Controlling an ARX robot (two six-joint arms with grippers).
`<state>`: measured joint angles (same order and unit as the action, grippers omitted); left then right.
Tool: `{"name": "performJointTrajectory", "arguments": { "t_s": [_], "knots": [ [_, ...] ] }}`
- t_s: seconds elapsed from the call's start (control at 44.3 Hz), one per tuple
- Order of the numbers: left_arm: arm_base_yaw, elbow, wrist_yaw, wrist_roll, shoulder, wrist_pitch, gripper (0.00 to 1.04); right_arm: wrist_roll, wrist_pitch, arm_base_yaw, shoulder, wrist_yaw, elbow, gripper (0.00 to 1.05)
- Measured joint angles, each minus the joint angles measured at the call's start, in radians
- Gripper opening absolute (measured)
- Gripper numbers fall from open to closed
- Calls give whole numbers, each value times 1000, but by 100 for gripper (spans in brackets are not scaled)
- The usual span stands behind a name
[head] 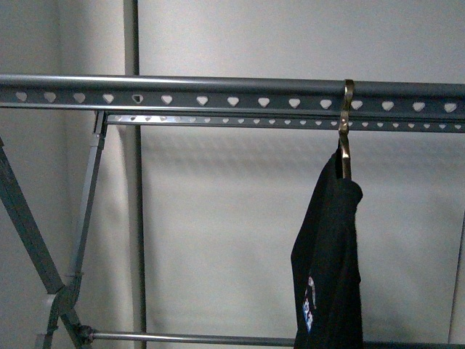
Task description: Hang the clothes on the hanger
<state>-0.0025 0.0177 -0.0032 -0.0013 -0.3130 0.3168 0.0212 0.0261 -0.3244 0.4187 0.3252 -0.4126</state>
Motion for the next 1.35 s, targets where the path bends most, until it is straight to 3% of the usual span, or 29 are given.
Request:
{"name": "performJointTrajectory", "arguments": {
  "t_s": [0.045,0.316,0.383,0.451,1.263,1.331,1.353],
  "knots": [
    [0,0,0,0,22,-20,4,-9,24,-19,-125,4,81,58],
    [0,0,2,0,121,-119,4,-20,4,155,-277,-171,242,1],
    [0,0,3,0,141,-141,4,-21,4,266,-299,-303,268,2],
    [0,0,4,0,245,-276,4,-20,-1,314,-317,-313,288,2],
    [0,0,1,0,309,-314,4,-21,-23,322,-414,-324,406,2],
    [0,0,1,-1,309,-314,4,-21,-23,322,-414,-324,406,13],
    [0,0,1,0,309,-314,9,-21,-23,322,-414,-324,406,18]
  ]
}}
